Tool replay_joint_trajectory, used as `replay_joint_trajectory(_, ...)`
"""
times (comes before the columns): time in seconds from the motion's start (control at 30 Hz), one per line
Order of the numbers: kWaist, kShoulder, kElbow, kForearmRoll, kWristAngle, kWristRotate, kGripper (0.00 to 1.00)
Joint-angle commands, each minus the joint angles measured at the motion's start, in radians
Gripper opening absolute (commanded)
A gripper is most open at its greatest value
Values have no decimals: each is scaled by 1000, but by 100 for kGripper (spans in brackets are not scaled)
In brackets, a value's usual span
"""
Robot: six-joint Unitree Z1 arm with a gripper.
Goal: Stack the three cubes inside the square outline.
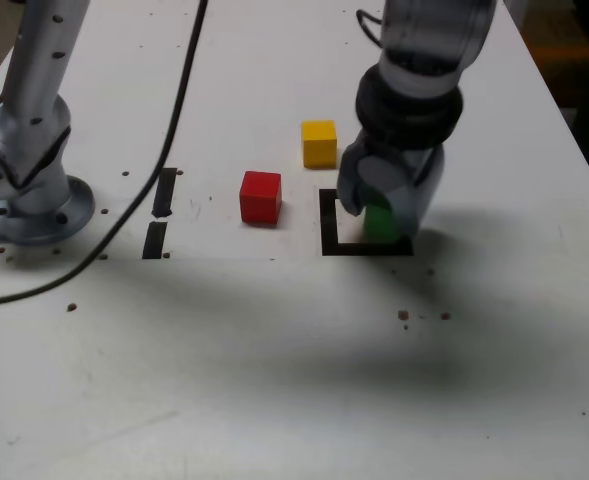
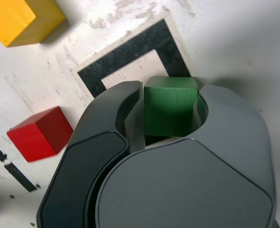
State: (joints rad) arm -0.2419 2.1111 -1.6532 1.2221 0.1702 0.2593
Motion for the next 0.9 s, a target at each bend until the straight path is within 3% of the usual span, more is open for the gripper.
replay_joint_trajectory(0.0, -16, 29, -74, 37, -10, -2, 11)
replay_joint_trajectory(0.3, -84, 190, -442, 248, -13, -7, 10)
replay_joint_trajectory(0.47, -102, 268, -574, 281, -14, -3, 10)
replay_joint_trajectory(0.67, -112, 282, -614, 309, -4, -3, 11)
replay_joint_trajectory(0.8, -112, 285, -598, 328, 6, -9, 22)
replay_joint_trajectory(0.87, -112, 288, -592, 337, 10, -11, 38)
